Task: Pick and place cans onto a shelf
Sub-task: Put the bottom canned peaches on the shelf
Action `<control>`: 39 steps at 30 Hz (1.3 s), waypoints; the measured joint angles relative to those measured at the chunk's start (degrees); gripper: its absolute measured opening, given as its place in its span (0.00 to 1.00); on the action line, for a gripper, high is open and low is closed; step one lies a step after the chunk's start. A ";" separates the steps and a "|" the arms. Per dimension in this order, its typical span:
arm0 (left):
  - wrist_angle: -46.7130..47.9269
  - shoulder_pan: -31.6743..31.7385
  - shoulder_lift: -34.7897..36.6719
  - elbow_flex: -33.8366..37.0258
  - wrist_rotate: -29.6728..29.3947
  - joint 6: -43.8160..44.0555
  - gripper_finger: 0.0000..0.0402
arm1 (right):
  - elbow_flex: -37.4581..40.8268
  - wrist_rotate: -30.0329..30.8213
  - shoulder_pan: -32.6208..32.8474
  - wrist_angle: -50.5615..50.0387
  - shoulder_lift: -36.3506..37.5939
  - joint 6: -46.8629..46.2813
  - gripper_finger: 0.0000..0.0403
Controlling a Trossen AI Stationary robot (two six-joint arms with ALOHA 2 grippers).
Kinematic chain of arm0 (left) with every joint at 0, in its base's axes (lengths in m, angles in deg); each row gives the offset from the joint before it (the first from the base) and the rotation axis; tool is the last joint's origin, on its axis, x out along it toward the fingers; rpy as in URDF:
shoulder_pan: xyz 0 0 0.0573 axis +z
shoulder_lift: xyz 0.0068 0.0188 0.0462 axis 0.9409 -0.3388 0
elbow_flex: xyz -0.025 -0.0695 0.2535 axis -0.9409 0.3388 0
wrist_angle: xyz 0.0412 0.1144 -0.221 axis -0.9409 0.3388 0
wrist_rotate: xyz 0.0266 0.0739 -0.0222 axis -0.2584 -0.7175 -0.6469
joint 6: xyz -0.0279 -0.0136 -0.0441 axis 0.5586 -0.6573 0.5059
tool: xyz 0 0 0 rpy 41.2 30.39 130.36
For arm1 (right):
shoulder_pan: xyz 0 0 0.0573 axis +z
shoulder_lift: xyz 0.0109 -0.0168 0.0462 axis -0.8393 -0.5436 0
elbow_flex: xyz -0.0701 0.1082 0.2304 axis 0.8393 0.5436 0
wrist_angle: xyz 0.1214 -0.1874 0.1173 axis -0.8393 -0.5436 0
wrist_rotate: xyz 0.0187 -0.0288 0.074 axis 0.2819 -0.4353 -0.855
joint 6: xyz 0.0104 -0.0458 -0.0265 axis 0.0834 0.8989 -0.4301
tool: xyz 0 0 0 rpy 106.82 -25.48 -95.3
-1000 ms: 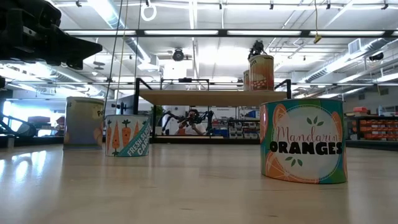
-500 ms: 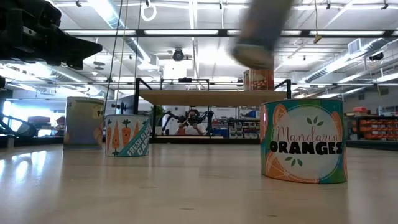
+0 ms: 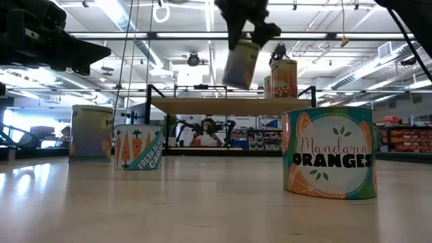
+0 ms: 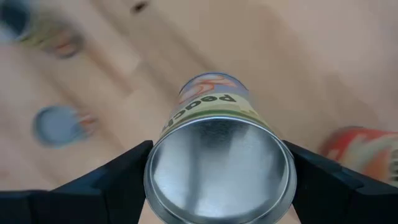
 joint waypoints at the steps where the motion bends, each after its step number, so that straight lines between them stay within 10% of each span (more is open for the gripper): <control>1: 0.03 0.00 0.00 0.00 0.06 0.00 0.07 | 0.34 0.67 -0.74 -0.16 0.06 -0.18 0.80; 9: -2.40 0.00 0.01 0.00 0.04 3.72 0.07 | -1.24 1.32 -4.17 1.39 0.39 -1.64 0.80; 21: -17.04 0.00 0.02 0.00 -5.28 39.95 0.07 | -0.89 2.68 -10.46 2.94 -0.61 2.01 0.82; 39: -17.70 0.00 -7.61 -13.62 -12.53 25.20 0.11 | 2.43 5.91 -16.49 11.21 -1.11 10.45 0.86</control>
